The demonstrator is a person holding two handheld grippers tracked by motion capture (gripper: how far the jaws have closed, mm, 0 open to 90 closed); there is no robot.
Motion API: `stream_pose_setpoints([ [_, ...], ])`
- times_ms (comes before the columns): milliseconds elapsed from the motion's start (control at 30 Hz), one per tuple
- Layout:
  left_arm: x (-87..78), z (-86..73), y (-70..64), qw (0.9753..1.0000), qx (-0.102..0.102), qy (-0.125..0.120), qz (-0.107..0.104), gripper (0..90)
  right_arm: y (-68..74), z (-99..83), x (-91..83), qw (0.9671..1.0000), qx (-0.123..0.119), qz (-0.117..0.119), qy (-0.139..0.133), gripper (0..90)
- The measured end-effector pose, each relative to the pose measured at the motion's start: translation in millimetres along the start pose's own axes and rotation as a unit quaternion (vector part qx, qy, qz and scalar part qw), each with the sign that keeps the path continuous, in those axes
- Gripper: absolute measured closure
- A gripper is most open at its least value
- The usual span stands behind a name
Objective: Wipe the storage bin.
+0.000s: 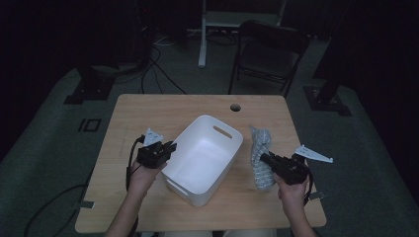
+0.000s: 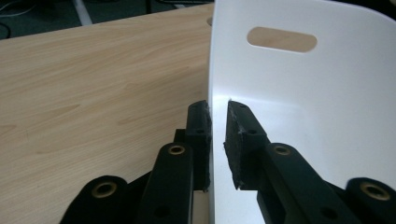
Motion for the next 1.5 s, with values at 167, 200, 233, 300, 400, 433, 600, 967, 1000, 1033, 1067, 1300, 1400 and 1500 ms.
stream_pose_setpoints([
  [167,2.5,0.3,-0.4,1.0000,0.003,0.008,0.001,79.3,7.3,-0.1,10.8,0.9999,-0.017,-0.001,0.002,74.4],
  [200,3.8,-0.1,-0.6,0.9999,0.005,0.009,0.006,79.6,7.3,-1.8,11.5,0.9999,-0.015,0.000,0.004,74.4],
  [233,5.9,-1.2,-0.5,0.9998,0.005,0.014,0.010,81.6,6.6,-3.6,12.1,0.9999,-0.015,0.001,0.005,74.4],
  [300,8.0,-2.0,0.9,0.9998,-0.007,0.015,0.008,84.6,4.5,-6.1,12.6,0.9999,-0.014,-0.003,0.006,74.5],
  [400,8.8,-2.5,2.4,0.9998,-0.017,0.013,0.005,86.1,1.4,-7.5,12.1,0.9999,-0.009,-0.003,-0.002,74.5],
  [433,8.8,-2.3,1.7,0.9998,-0.013,0.013,0.005,86.2,0.7,-7.3,12.8,0.9999,-0.010,-0.005,-0.001,74.5],
  [600,9.1,-2.4,0.9,0.9998,-0.010,0.011,0.010,86.4,1.0,-6.8,19.6,0.9999,-0.013,-0.008,-0.002,74.5],
  [967,9.0,-3.0,0.7,0.9999,-0.006,0.006,0.008,86.3,3.4,-4.9,43.6,0.9993,-0.029,-0.016,0.016,74.5],
  [1000,8.7,-3.0,0.7,0.9999,-0.005,0.006,0.008,86.4,2.2,-5.3,45.5,0.9991,-0.032,-0.021,0.019,74.5],
  [1033,8.7,-3.0,0.6,0.9999,-0.004,0.006,0.009,86.4,0.6,-5.2,47.4,0.9990,-0.031,-0.023,0.022,74.5],
  [1067,8.8,-3.0,0.4,0.9999,-0.005,0.007,0.009,86.4,-1.3,-4.8,49.0,0.9989,-0.031,-0.027,0.023,74.5],
  [1300,8.8,-3.2,0.4,0.9999,-0.008,0.005,0.006,86.4,-16.2,-9.4,62.8,0.9989,-0.004,-0.036,0.031,74.6],
  [1400,8.4,-3.5,0.2,0.9999,-0.007,0.003,0.007,86.3,-18.3,-11.2,64.1,0.9990,0.002,-0.033,0.030,74.5],
  [1500,8.4,-3.6,-0.3,0.9999,-0.008,0.001,0.008,86.3,-18.9,-13.1,63.9,0.9988,-0.001,-0.036,0.034,74.5],
])
Point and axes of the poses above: each handheld gripper's, and its own axes: x roughly forward along the jaws, z roughly out of its top, y roughly to its left, the point moved 3 cm from there along x, roughly forward along the jaws, and after that the axes turned 6 degrees about z, right-handed, at the moved point
